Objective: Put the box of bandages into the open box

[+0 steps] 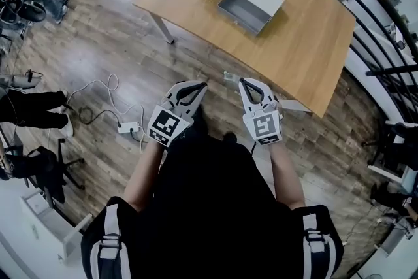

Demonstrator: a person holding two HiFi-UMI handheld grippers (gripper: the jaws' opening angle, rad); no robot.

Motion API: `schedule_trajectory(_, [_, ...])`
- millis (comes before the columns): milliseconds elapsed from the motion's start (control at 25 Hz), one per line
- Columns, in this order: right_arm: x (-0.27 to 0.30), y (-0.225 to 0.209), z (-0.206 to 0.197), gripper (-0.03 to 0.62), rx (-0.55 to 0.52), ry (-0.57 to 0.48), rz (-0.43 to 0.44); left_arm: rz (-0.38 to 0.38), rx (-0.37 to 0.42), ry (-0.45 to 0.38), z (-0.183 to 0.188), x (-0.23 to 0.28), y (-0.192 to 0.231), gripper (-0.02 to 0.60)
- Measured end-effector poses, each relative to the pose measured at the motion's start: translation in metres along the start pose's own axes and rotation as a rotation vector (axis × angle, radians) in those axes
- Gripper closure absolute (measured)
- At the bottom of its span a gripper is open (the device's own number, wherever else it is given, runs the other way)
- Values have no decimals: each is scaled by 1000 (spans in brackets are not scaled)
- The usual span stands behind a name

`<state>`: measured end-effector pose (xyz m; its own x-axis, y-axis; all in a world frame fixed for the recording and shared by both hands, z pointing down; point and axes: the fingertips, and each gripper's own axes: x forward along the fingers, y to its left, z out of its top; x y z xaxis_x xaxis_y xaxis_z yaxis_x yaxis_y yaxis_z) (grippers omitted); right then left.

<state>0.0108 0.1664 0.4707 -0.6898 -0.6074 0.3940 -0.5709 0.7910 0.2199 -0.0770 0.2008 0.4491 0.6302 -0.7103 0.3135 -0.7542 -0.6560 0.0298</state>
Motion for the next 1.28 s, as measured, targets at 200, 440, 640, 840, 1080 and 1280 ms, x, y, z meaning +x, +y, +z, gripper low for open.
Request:
schedule_trajectory(200, [18,-2,8,569,12,-1,-18,-19,6,6,0,1,21,558])
schedule_trajectory(440, [34,-9,12,569,35,8,-57,-50,25,6,4,7,44,558])
schedule_trajectory(640, [45,-15,19,569,51,12,-94,-71,27,2,6,8,60,558])
schedule_trajectory(840, [57,-19,27,569,59,17,-129,-102,29,-2,5,10,74,558])
schedule_trajectory(1080, [73,-15,31,569,69,28,-161,-131,33,-3,1,8,95,558])
schedule_trajectory(1280, [83,-10,34,569,79,35,-179,-157,33,3,-3,5,105,558])
